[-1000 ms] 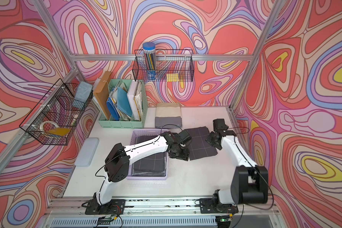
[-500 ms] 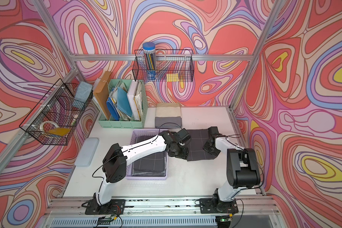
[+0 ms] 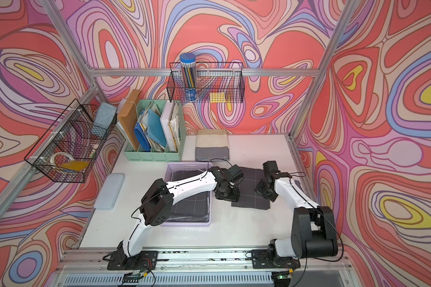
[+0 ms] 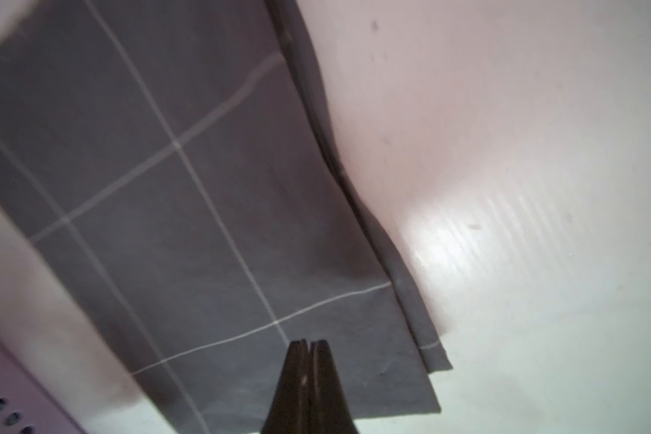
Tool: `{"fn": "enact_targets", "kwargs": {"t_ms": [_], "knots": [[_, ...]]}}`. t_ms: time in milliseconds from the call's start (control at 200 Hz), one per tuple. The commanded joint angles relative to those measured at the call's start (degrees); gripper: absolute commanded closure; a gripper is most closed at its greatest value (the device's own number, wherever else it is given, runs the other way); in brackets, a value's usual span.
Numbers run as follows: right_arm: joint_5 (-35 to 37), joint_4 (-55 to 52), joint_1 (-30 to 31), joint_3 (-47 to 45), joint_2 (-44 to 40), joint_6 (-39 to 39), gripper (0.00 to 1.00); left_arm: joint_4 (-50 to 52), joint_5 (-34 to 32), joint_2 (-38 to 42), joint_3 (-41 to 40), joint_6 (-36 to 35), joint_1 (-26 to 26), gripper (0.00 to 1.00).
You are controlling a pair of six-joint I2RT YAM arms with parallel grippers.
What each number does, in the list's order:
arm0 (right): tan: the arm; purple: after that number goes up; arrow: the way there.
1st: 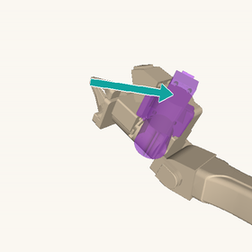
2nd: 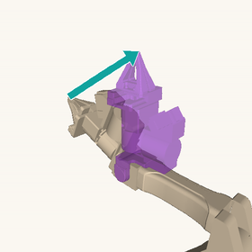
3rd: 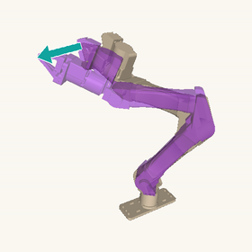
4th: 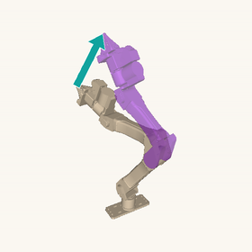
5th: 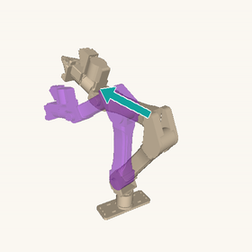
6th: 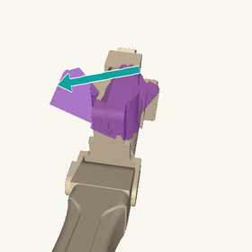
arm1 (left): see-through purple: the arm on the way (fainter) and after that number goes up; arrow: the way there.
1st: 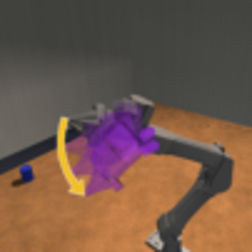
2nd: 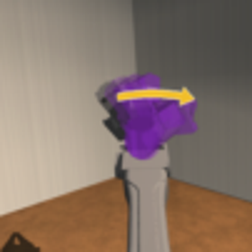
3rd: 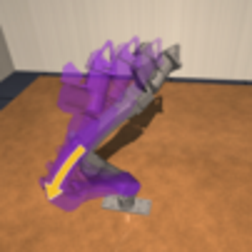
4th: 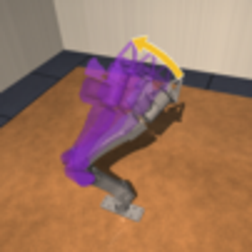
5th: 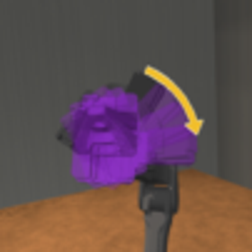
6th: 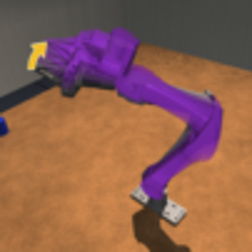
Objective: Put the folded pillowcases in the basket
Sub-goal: Pick up the pillowcase from the center of the board.
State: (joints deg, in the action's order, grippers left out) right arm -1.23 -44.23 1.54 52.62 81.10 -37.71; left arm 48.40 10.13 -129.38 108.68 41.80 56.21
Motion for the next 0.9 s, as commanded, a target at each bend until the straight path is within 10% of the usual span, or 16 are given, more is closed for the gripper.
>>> {"fn": "enact_targets", "kwargs": {"t_ms": [0, 275, 896], "knots": [[1.56, 0.62, -0.76, 7.55, 4.53, 5.36, 0.68, 2.83, -0.09, -1.12, 0.51, -0.65, -0.13, 0.29], [3.43, 0.59, -3.21, 21.64, 23.63, 12.86, 0.46, 3.21, -0.69, -2.75, 1.32, -1.02, -0.13, 0.29], [2.12, 0.25, -6.54, 30.68, 34.32, 17.15, 0.44, -0.85, 5.57, -6.86, 3.41, 1.18, -0.13, 0.45]]}}
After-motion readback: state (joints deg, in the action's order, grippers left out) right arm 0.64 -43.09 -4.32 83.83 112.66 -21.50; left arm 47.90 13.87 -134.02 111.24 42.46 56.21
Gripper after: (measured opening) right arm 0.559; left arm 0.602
